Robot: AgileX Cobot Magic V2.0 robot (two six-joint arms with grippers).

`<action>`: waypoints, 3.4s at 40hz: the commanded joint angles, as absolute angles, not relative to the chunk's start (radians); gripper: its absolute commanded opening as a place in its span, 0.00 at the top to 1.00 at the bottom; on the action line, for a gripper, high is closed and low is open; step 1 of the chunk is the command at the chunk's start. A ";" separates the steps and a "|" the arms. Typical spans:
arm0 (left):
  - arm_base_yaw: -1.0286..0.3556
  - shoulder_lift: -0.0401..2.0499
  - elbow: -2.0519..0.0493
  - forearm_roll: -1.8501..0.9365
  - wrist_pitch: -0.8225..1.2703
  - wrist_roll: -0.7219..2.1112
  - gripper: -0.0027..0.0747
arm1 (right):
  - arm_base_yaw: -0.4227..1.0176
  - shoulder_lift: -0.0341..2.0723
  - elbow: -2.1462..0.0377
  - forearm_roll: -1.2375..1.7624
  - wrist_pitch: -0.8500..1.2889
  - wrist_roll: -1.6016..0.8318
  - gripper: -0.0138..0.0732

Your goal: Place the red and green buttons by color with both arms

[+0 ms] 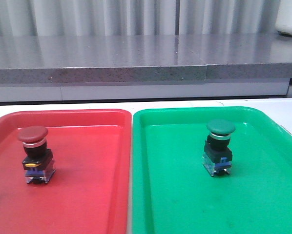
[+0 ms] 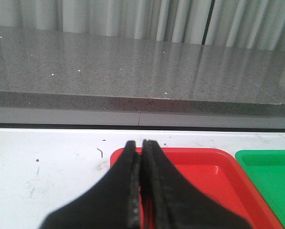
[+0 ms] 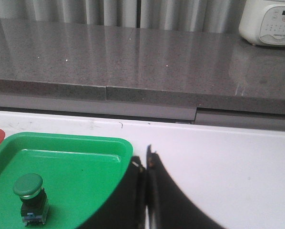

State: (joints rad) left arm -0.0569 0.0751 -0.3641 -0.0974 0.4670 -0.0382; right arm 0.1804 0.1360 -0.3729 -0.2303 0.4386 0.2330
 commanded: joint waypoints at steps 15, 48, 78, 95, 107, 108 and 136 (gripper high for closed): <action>-0.059 0.088 -0.390 -0.103 0.389 -0.037 0.99 | 0.175 0.147 -0.398 -0.248 0.357 0.233 0.98; 0.010 -0.022 0.027 -0.086 0.024 -0.037 0.99 | 0.175 0.147 -0.395 -0.248 0.358 0.233 0.98; 0.010 -0.022 0.027 -0.086 0.023 -0.037 0.99 | 0.175 0.147 -0.395 -0.248 0.357 0.233 0.98; 0.010 -0.022 0.027 -0.086 0.023 -0.037 0.99 | 0.174 0.118 -0.239 -0.152 0.161 0.109 0.98; 0.010 -0.022 0.027 -0.086 0.023 -0.037 0.99 | 0.062 -0.024 0.016 0.010 0.036 0.000 0.98; 0.010 -0.022 0.027 -0.086 0.023 -0.037 0.99 | 0.047 -0.028 0.025 0.010 0.040 0.000 0.98; 0.010 -0.020 0.027 -0.086 0.025 -0.037 0.99 | 0.005 -0.026 0.021 0.010 0.091 0.000 0.98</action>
